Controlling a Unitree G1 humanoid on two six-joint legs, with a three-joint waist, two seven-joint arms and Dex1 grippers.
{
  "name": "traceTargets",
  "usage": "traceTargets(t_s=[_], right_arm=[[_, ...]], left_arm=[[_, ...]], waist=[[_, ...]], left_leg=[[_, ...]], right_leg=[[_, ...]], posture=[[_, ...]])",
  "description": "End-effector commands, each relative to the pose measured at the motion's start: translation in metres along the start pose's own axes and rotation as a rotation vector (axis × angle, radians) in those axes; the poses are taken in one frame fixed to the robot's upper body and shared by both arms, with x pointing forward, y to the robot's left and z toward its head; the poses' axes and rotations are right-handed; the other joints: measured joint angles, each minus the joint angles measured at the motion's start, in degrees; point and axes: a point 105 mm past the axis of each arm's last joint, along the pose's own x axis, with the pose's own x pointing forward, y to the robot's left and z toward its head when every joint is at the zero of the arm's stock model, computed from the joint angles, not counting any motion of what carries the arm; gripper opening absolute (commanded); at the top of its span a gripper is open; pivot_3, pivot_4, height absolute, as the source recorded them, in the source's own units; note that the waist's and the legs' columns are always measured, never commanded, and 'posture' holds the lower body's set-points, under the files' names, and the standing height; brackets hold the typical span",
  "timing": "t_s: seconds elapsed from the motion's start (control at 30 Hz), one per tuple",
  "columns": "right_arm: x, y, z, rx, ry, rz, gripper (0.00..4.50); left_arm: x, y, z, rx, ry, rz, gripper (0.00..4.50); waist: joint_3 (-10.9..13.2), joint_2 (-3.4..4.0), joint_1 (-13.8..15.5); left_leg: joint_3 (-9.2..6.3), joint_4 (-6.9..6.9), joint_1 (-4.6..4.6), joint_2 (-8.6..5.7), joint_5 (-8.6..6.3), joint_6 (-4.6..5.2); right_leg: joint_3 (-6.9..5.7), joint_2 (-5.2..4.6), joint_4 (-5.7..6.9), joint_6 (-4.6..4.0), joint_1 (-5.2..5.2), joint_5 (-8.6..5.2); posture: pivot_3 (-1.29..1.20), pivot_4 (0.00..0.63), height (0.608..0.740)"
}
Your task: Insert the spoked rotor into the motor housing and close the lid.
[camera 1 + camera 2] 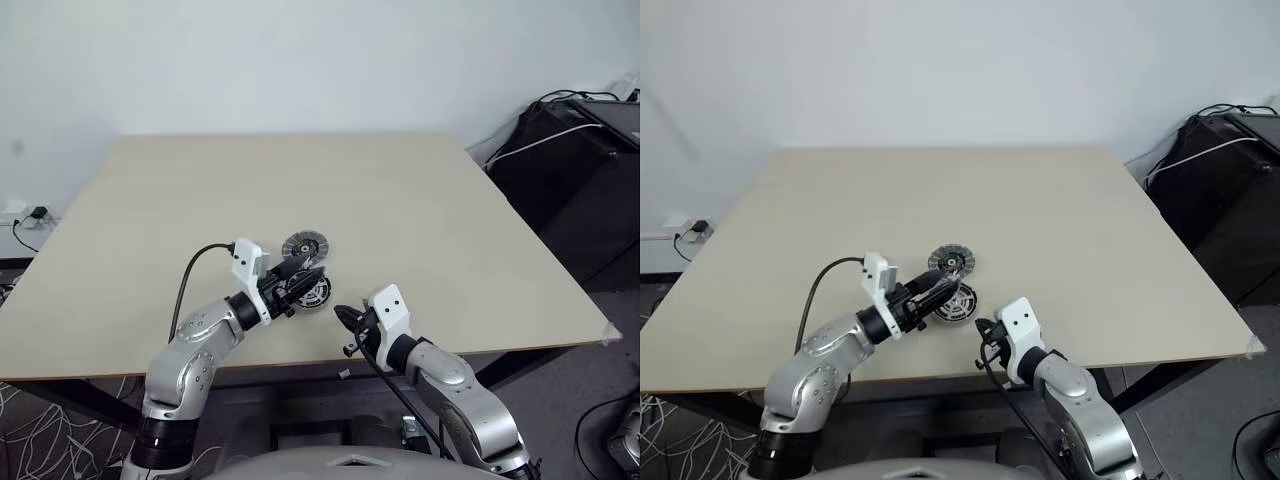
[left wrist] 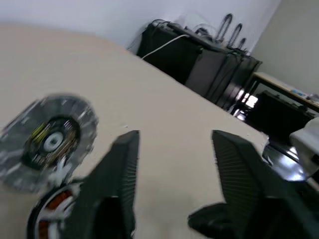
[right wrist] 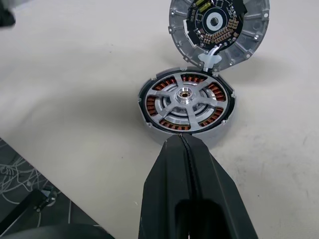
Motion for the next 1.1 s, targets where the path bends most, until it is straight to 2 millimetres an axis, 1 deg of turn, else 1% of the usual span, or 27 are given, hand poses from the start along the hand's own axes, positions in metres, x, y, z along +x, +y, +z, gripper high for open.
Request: traceTargets(t_s=[0.03,0.13,0.2,0.27,0.33,0.43,0.53,0.6,0.73,0.9,1.0,1.07,1.1], right_arm=[[0.002,-0.003,0.011,-0.014,-0.040,-0.002,0.00],[0.004,-0.005,0.010,-0.020,-0.040,-0.001,0.00],[0.008,-0.008,0.010,-0.027,-0.038,-0.006,0.00],[0.014,-0.011,0.011,-0.033,-0.043,-0.007,0.00],[0.021,-0.012,0.014,-0.037,-0.049,-0.006,0.00],[0.037,-0.014,0.017,-0.050,-0.051,-0.007,0.00],[0.052,-0.015,0.020,-0.068,-0.048,-0.006,0.00],[0.060,-0.014,0.023,-0.085,-0.049,0.003,0.00],[0.078,-0.010,0.030,-0.107,-0.058,0.031,0.00],[0.091,-0.003,0.035,-0.131,-0.062,0.068,0.00],[0.098,-0.001,0.030,-0.130,-0.039,0.082,0.00],[0.101,-0.001,0.024,-0.125,-0.012,0.089,0.00],[0.102,-0.001,0.017,-0.127,0.019,0.091,0.00]], left_arm=[[-0.008,0.003,0.006,0.101,-0.037,0.026,1.02],[-0.017,0.011,-0.005,0.204,-0.001,0.070,0.04],[-0.023,0.019,-0.011,0.253,0.000,0.118,0.04],[-0.030,0.025,-0.017,0.359,0.000,0.152,0.04],[-0.034,0.028,-0.023,0.425,-0.001,0.175,0.04],[-0.041,0.028,-0.039,0.479,0.030,0.185,0.04],[-0.046,0.026,-0.052,0.469,0.050,0.179,0.04],[-0.047,0.024,-0.058,0.433,0.055,0.180,0.04],[-0.050,0.023,-0.062,0.363,0.037,0.207,0.04],[-0.049,0.018,-0.065,0.324,0.038,0.191,0.04],[-0.049,0.017,-0.066,0.328,0.050,0.178,0.04],[-0.049,0.016,-0.067,0.329,0.055,0.175,0.04],[-0.049,0.016,-0.067,0.328,0.057,0.171,0.04]], waist=[[0.00,0.02,0.00],[0.00,0.02,0.00],[-0.02,0.06,0.00],[-0.01,0.06,0.01],[-0.02,0.07,-0.01],[-0.02,0.11,-0.18],[-0.03,0.13,-0.20],[-0.02,0.15,-0.18],[0.00,0.20,-0.28],[-0.01,0.26,-0.77],[-0.02,0.27,-0.88],[-0.01,0.29,-0.86],[-0.01,0.29,-0.86]], left_leg=[[0.00,-0.01,0.00,0.00,0.00,0.00],[0.02,-0.03,0.00,0.01,-0.01,-0.02],[0.03,-0.04,0.00,-0.01,-0.06,-0.10],[0.04,-0.04,0.00,0.01,-0.10,-0.16],[0.04,-0.05,0.00,0.01,-0.10,-0.17],[0.05,-0.09,-0.01,0.06,-0.11,-0.18],[0.07,-0.13,-0.02,0.06,-0.10,-0.16],[0.07,-0.16,-0.04,0.06,-0.04,-0.06],[0.07,-0.18,-0.07,0.06,-0.02,-0.02],[0.06,-0.18,-0.05,0.01,-0.01,-0.02],[0.06,-0.21,-0.05,-0.01,-0.01,-0.01],[0.07,-0.21,-0.05,-0.02,-0.01,-0.01],[0.07,-0.20,-0.05,-0.03,-0.01,0.00]], right_leg=[[0.00,0.00,0.00,-0.01,-0.01,0.00],[0.01,-0.03,0.00,-0.01,-0.03,0.00],[0.01,-0.07,-0.01,-0.02,-0.03,0.00],[0.01,-0.12,-0.01,-0.02,-0.04,0.01],[0.01,-0.14,-0.01,-0.02,-0.04,0.01],[0.01,-0.14,-0.02,-0.03,-0.08,0.01],[0.02,-0.15,-0.02,-0.08,-0.12,0.04],[0.02,-0.15,-0.02,-0.22,-0.14,0.13],[0.01,-0.17,-0.02,-0.28,-0.16,0.16],[-0.02,-0.12,-0.01,-0.28,-0.15,0.15],[-0.02,-0.10,-0.01,-0.29,-0.16,0.15],[-0.02,-0.10,-0.01,-0.30,-0.15,0.15],[-0.02,-0.10,-0.01,-0.30,-0.15,0.16]], posture=[[0.00,0.000,0.740],[0.00,0.000,0.740],[0.00,0.000,0.740],[0.00,0.000,0.740],[0.00,0.000,0.740],[0.00,0.000,0.740],[0.00,0.000,0.740],[0.00,0.000,0.740],[0.00,0.000,0.740],[0.00,0.000,0.740],[0.00,0.000,0.740],[0.00,0.000,0.740],[0.00,0.000,0.740]])
